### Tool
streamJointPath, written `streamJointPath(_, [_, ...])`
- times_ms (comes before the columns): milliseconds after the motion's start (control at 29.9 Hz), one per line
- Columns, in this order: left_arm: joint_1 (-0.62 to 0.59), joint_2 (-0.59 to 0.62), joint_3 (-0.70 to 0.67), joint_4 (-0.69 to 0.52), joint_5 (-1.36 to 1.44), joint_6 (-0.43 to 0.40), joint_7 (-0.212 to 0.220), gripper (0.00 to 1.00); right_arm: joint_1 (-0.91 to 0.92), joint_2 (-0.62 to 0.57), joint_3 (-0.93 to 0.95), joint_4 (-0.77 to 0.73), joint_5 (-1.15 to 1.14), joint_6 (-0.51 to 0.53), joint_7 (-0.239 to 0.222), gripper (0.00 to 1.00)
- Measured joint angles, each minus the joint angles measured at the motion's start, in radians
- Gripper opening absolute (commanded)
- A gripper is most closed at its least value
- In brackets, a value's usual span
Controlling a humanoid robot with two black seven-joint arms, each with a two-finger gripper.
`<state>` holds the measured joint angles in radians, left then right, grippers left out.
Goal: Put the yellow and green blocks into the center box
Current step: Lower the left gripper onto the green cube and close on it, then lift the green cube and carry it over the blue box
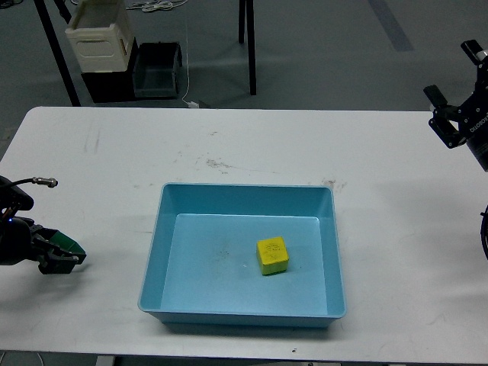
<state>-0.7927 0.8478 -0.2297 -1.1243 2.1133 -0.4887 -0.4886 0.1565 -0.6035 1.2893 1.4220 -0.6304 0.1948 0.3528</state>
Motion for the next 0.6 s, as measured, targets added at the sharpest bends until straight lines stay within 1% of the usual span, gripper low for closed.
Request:
streamJointPath(100, [0.000,0.002,-0.001,-0.001,-0.010,0.000,0.000,0.58,0.000,0.002,0.002,-0.001,0.000,0.000,0.000,1.00])
streamJointPath(167, [0.004,0.003,-0.001,-0.001,-0.013,0.006,0.000,0.40,0.000,0.002,0.007,-0.001,0.000,0.000,0.000,1.00])
streamJointPath(301, [0.008,0.004,0.000,0.002,-0.010,0.018,0.000,0.23,0.001,0.002,0.015,-0.001,0.000,0.000,0.000,1.00])
streamJointPath(435, [0.008,0.008,0.004,0.004,-0.009,0.036,0.000,0.15,0.003,0.002,0.021,-0.001,0.000,0.000,0.000,1.00])
streamJointPath(602, [-0.007,0.016,0.003,0.019,-0.024,0.104,0.000,0.13,0.006,0.002,0.038,0.000,0.000,0.000,0.000,1.00])
